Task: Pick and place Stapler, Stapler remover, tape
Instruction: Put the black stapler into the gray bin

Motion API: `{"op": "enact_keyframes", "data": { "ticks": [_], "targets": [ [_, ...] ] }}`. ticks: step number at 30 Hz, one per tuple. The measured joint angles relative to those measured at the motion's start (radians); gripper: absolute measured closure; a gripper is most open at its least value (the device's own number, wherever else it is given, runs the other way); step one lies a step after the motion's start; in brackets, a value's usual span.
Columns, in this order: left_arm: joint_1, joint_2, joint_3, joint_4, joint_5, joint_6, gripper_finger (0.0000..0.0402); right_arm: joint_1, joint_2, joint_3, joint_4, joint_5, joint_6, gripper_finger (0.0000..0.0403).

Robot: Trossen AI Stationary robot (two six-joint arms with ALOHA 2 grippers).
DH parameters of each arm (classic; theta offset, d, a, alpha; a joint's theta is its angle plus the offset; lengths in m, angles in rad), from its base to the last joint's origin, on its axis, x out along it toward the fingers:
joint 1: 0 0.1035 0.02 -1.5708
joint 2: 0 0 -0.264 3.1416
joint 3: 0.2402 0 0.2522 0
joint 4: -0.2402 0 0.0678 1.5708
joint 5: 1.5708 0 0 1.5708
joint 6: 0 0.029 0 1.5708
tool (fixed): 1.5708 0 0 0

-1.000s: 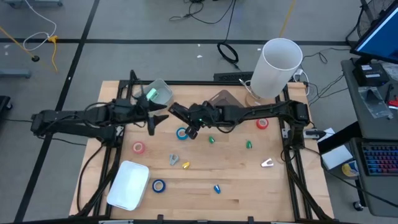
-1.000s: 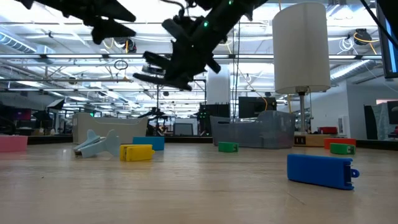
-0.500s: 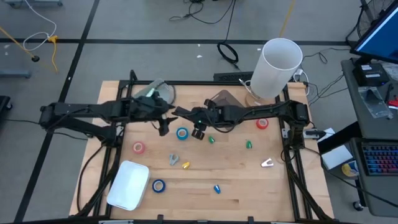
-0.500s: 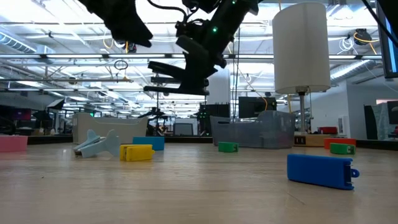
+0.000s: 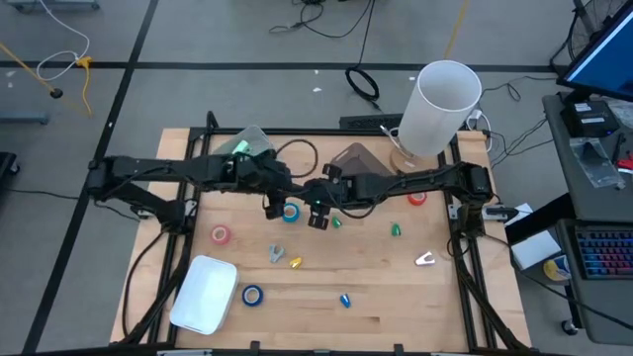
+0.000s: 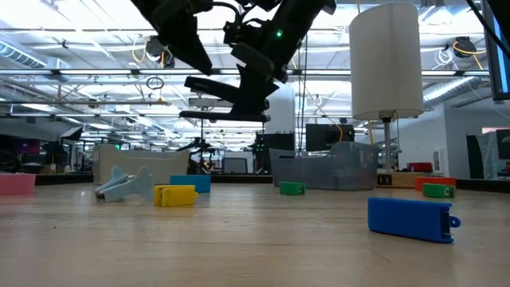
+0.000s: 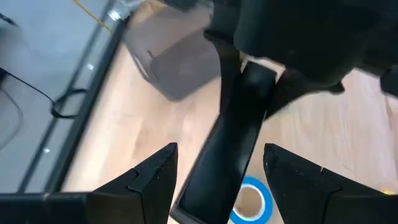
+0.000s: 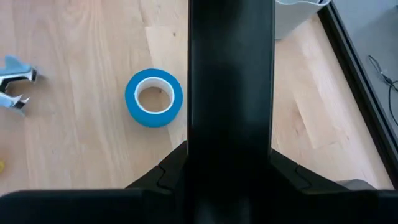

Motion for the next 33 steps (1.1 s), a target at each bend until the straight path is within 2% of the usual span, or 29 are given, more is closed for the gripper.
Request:
{"op": "enact_keyframes", "data": {
  "ticks": [13, 20, 23, 28, 33],
  "targets": [
    [-0.002, 0.127, 0.032, -0.032, 0.044, 0.014, 0.0167, 0.032, 0.000, 0.000, 0.005, -0.003, 0.000, 0.0280],
    [0.000, 0.154, 0.032, -0.049, 0.093, -0.008, 0.0169, 0.048, 0.000, 0.000, 0.010, -0.006, 0.000, 0.0280],
    [0.000, 0.156, 0.032, -0.058, 0.111, -0.009, 0.0189, 0.053, 0.000, 0.000, 0.017, -0.006, 0.005, 0.0280],
    [-0.002, 0.158, 0.032, -0.077, 0.200, 0.016, 0.0272, 0.058, 0.000, -0.002, 0.028, -0.023, -0.022, 0.0281],
    [-0.001, 0.158, 0.031, -0.082, 0.223, 0.008, 0.0273, 0.065, 0.000, -0.002, 0.040, -0.048, -0.007, 0.0270]
  ]
}}
